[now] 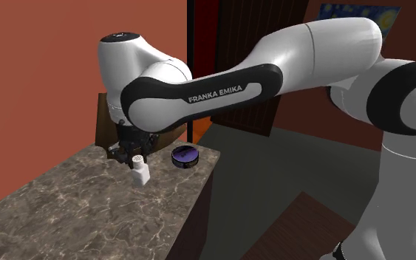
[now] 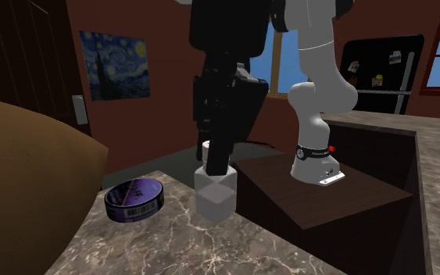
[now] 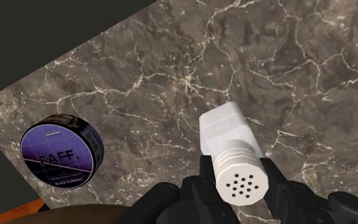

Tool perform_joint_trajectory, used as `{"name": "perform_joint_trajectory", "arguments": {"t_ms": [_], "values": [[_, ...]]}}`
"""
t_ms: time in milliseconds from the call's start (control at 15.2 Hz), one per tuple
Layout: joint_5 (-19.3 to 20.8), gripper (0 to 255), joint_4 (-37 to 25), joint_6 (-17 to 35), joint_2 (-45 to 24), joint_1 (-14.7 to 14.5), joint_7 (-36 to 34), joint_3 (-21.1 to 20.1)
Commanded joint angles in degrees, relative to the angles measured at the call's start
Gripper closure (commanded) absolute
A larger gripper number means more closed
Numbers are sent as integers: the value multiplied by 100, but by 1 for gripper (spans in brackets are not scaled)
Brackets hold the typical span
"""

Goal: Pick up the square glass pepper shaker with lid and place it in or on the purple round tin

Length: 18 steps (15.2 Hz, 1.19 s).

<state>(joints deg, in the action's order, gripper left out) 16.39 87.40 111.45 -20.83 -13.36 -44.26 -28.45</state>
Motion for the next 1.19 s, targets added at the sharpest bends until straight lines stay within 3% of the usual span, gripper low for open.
{"name": "perform_joint_trajectory", "arguments": {"t_ms": [0, 594, 1122], "values": [[-58, 255, 40, -8, 73, 111, 140, 19], [-426, 255, 226, 28, 403, 981, 1338, 281], [-609, 255, -140, -146, 306, 1616, 2351, 563]]}}
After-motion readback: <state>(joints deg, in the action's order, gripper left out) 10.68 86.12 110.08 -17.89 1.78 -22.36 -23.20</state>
